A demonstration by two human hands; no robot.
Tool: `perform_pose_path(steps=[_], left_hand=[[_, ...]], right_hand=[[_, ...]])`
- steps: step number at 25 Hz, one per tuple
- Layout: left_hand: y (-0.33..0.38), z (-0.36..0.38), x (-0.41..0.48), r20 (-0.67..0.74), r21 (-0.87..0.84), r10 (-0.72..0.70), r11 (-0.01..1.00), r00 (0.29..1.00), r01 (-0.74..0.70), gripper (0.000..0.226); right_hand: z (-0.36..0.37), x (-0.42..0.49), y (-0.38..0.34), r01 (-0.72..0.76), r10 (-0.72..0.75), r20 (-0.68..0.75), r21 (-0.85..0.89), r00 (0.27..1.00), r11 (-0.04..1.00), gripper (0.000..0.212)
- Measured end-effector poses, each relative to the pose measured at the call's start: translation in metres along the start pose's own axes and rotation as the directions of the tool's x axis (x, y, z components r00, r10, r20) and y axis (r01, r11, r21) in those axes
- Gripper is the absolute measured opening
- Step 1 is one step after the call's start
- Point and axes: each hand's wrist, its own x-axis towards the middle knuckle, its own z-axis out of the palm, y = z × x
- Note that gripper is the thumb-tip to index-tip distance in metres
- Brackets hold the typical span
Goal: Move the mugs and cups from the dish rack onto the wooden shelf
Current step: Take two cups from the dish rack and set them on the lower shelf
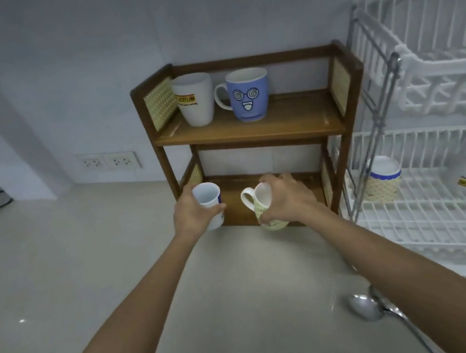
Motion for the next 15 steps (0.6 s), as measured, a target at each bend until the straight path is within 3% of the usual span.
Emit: perform_pose_path(steps=[7, 15], left_hand=[[-0.014, 0.025, 0.061, 0.093, 0.008, 0.012, 1.0, 0.996, -0.013, 0.076], [-0.034, 0.067, 0.109, 0.104, -0.078, -0.017, 0.997, 0.994, 0.026, 0.075]], right_hand=[[0.024, 0.075, -0.021, -0.194, 0.194, -0.013, 0.019, 0.981, 0.981, 0.087], [0.053, 0.131, -0.032, -0.266, 0.268, 0.033, -0.042, 0.963, 0.963, 0.09]])
